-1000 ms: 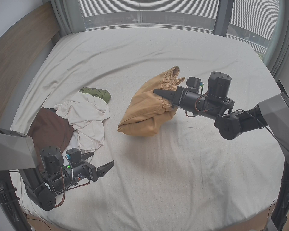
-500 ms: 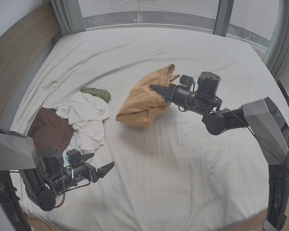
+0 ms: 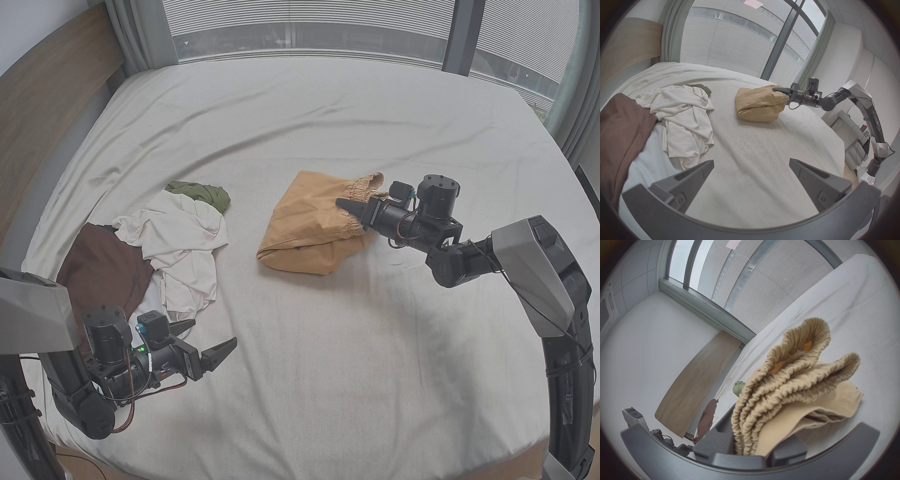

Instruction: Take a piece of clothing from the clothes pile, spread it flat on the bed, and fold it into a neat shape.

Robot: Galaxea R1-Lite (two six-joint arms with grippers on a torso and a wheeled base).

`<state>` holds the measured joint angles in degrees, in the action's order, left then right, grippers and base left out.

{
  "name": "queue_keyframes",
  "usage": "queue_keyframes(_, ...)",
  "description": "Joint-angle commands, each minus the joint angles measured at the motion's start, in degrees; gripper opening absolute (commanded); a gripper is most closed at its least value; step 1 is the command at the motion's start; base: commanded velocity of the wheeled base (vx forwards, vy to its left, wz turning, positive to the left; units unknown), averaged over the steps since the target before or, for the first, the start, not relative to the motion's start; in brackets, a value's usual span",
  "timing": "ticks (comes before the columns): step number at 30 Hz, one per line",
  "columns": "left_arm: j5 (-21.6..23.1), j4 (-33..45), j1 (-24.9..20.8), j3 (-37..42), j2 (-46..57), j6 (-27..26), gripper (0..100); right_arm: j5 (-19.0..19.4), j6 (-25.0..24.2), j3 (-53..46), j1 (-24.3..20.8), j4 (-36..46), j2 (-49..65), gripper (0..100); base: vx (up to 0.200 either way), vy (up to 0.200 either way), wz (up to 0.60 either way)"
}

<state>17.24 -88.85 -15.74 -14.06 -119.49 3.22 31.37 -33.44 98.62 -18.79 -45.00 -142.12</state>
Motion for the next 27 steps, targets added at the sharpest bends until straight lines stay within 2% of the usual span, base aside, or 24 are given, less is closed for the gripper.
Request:
queue_keyframes(1,-0.01,-0.01,0.01,-0.01,-0.04,0.03,100,0.01,0.04,-1.77,0.42,0.0,-0.18,0,0.0,0.0,0.0)
queue_keyframes(13,0.08,-0.01,0.01,-0.18,-0.04,0.74,100,-0.17,2.33,-4.93,0.59,-0.27,-0.44,0,0.0,0.0,0.0)
queue_keyframes(14,0.16,-0.01,0.01,-0.18,-0.04,0.74,100,-0.34,2.33,-4.75,0.59,-0.27,-0.44,100,0.0,0.0,0.0)
queue_keyframes(16,0.16,-0.01,0.01,-0.18,-0.04,0.74,100,-1.04,2.5,-5.02,0.86,-0.27,-0.44,100,0.0,0.0,0.0)
queue_keyframes(19,0.16,-0.01,0.01,-0.27,-0.04,0.82,100,-3.33,5.14,-7.66,1.73,-0.09,0.26,100,0.0,0.0,0.0)
queue_keyframes(22,0.16,-0.01,0.01,-0.36,-0.04,0.82,100,-3.94,7.16,-11.08,2.61,-0.27,1.67,100,0.0,0.0,0.0)
queue_keyframes(27,0.16,-0.01,0.09,-0.71,0.22,0.82,100,-4.74,9.97,-23.12,3.84,-2.82,9.05,100,0.0,0.0,0.0)
